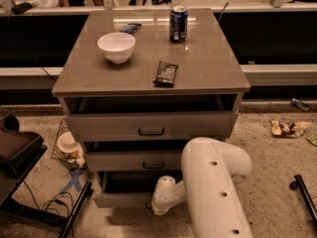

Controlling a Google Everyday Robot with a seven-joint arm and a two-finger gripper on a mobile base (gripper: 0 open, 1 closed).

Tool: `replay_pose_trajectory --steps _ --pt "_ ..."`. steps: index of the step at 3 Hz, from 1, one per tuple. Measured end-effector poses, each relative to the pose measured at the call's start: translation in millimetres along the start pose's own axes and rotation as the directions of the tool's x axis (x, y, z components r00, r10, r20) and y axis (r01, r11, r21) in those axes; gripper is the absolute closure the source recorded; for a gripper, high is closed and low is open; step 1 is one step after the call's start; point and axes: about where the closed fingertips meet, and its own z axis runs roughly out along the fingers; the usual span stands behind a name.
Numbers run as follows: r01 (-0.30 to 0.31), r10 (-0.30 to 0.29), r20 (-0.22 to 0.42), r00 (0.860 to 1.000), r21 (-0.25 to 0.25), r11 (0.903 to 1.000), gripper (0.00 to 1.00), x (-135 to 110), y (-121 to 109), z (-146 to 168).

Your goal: Open bottom drawer

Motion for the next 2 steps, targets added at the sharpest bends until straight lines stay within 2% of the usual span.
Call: replay_pose_trajectory --steps 2 --pt "-0.006 0.006 -0.002 1.000 0.001 1.0000 1.00 2.8 5.8 -2.3"
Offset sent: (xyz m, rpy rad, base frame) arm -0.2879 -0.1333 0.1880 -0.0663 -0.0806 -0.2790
